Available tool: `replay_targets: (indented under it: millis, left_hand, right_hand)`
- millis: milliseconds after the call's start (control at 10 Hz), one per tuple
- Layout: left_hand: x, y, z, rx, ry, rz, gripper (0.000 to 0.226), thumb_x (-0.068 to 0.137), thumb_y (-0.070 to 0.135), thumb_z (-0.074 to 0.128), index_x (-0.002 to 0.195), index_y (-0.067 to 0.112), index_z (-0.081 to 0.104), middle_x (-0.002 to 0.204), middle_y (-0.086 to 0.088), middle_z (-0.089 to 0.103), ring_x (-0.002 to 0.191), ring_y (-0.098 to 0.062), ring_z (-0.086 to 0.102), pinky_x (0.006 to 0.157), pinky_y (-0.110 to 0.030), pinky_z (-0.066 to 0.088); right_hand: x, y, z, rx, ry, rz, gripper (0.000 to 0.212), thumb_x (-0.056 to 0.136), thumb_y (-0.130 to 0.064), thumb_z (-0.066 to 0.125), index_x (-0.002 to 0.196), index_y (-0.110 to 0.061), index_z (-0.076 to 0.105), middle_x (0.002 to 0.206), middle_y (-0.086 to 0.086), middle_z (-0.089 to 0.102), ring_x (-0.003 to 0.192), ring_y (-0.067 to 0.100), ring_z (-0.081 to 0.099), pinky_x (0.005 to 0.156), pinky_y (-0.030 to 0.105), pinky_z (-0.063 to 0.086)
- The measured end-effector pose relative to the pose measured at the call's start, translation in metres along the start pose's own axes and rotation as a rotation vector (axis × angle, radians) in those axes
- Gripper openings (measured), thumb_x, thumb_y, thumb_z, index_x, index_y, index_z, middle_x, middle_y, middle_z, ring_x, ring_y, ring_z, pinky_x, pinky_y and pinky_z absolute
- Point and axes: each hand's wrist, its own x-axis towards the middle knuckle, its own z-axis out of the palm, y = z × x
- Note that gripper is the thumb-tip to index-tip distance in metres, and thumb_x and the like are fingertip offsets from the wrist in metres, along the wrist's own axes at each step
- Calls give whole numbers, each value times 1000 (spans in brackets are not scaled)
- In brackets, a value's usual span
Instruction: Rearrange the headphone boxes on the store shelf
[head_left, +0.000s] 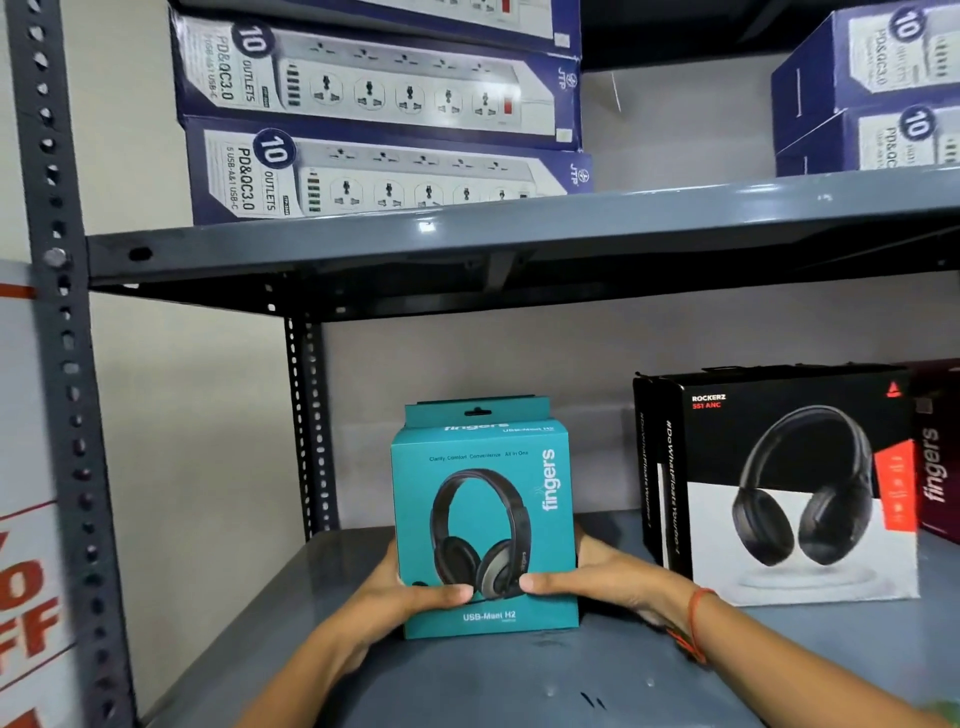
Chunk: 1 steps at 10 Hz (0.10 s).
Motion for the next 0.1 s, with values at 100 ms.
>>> replay_targets:
  millis: [100]
  left_hand:
    - [-2,2,-1,-20,96,6,131,37,43,100,150,23,36,127,6,69,112,-10,68,88,-21,53]
  right_hand:
    - [-5,-3,2,55,43,4,99,76,-36,85,152,-32,23,132,-18,57,117,-2,59,99,18,51]
